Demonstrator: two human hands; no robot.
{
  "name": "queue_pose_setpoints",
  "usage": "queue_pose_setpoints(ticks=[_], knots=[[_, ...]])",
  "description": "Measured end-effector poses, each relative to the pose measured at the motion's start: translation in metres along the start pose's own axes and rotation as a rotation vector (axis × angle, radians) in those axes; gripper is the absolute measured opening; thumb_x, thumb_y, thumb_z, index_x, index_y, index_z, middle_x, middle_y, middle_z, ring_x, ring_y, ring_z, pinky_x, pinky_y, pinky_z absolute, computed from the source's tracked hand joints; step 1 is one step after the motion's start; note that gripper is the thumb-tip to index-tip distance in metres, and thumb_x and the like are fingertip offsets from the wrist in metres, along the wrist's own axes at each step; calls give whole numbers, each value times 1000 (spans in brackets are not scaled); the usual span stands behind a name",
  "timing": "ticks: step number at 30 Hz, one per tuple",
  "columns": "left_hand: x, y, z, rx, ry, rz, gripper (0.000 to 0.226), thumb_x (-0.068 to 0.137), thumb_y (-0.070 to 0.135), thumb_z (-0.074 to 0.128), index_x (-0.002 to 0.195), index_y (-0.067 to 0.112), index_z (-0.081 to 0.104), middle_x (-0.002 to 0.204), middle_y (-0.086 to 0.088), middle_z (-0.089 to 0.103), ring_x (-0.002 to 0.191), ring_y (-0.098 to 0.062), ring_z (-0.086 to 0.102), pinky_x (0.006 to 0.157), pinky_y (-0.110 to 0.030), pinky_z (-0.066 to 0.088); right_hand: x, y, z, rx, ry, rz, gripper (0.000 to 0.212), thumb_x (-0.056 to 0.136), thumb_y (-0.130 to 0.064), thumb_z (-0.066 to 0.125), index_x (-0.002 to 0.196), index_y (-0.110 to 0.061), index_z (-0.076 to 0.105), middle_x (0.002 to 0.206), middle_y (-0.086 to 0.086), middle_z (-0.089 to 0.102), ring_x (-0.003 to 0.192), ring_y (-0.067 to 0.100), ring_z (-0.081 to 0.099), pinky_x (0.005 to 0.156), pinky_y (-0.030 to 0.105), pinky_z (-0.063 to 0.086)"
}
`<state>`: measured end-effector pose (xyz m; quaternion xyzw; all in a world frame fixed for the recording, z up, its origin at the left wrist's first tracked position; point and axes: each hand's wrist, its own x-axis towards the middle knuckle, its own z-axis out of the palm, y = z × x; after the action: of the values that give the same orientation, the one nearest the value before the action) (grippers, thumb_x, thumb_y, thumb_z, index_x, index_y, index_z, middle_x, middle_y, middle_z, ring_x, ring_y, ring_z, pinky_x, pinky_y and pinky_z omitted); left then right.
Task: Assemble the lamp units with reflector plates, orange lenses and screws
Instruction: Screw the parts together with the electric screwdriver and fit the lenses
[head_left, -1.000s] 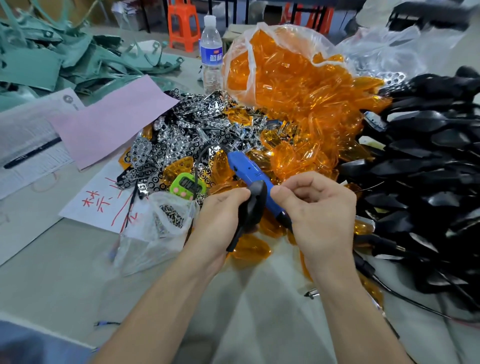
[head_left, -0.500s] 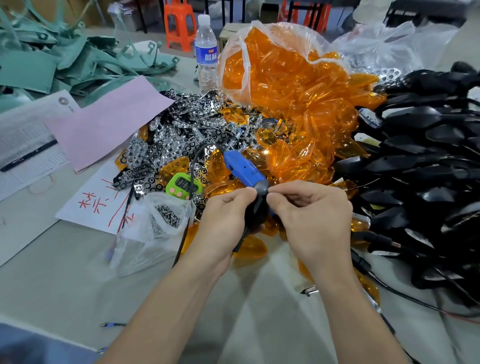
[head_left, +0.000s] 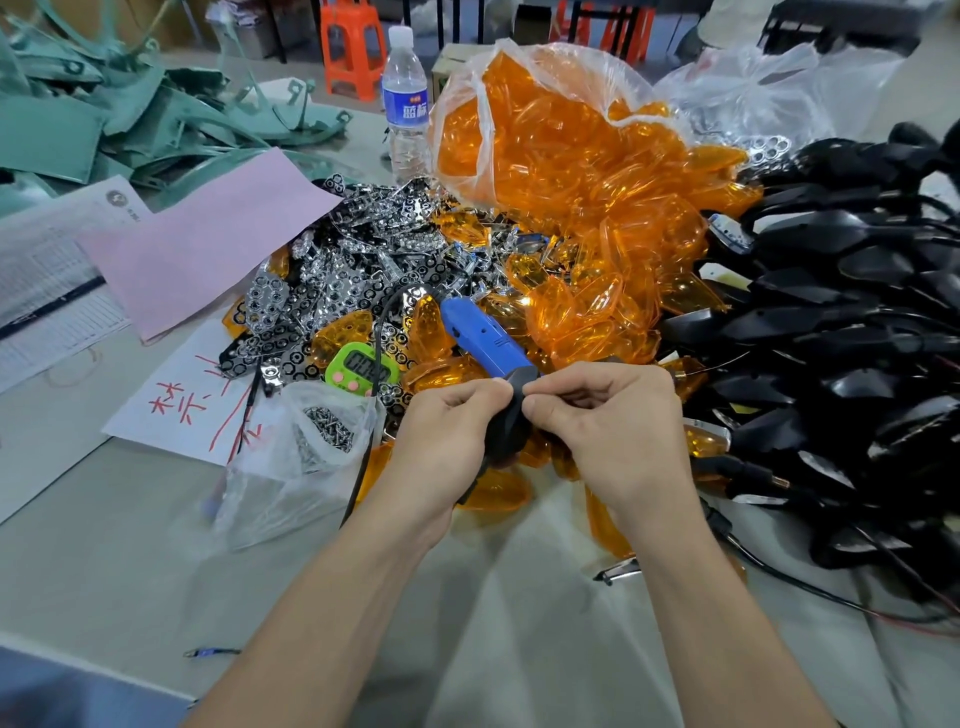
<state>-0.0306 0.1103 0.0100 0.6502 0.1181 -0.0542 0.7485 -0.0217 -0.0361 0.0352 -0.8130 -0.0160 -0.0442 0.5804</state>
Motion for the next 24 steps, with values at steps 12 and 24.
queue_pose_setpoints(ticks=[12,24], knots=[[-3,0,4,-66,-51,-65,28,104,28,60,92,19,84,82,-3,75,72,-12,69,65,-29,58,-1,1,0,-16,-21,0,20,78,-7,84,78,-27,83,75,-10,76,80,12,73,78,39,63],[1,0,-1,21,-42,-28,26,101,26,63,87,19,84,86,-8,74,72,-17,68,65,-33,61,7,-8,-8,-294,-12,23,17,69,-23,92,66,-31,77,62,-17,70,65,-3,67,53,13,54]])
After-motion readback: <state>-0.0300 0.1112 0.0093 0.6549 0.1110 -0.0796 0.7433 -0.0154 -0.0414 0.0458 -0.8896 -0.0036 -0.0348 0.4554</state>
